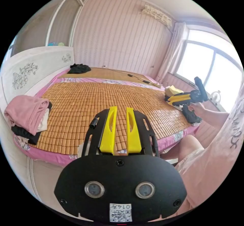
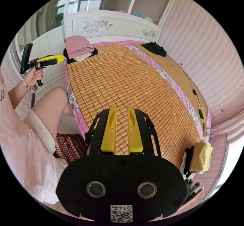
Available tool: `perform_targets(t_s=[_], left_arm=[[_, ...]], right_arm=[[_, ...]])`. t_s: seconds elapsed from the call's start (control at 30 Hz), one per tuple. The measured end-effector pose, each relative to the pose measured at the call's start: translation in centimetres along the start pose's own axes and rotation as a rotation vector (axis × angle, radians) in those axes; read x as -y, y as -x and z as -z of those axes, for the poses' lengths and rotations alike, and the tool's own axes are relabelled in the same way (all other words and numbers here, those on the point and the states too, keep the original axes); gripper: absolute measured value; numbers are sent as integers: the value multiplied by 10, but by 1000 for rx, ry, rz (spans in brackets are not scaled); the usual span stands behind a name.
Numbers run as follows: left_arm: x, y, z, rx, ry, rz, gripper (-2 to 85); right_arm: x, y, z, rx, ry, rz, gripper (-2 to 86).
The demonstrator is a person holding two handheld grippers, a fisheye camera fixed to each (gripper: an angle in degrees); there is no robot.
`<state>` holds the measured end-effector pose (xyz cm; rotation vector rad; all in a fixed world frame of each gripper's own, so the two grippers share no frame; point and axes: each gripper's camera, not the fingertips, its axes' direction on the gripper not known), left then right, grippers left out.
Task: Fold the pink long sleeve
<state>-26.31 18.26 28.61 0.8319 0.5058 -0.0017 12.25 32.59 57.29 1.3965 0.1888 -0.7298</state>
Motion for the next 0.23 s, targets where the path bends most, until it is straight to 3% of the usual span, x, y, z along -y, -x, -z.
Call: perform_targets(t_s=[0.13,0.23], left_arm=[[11,-139,-66,-328,-20,-269,65],[20,-234,-113,-551,42,-408,65]], right_arm=[[-149,-64,85,-252,105,-297,101],[-236,-104,139,-311,126,-539,119]])
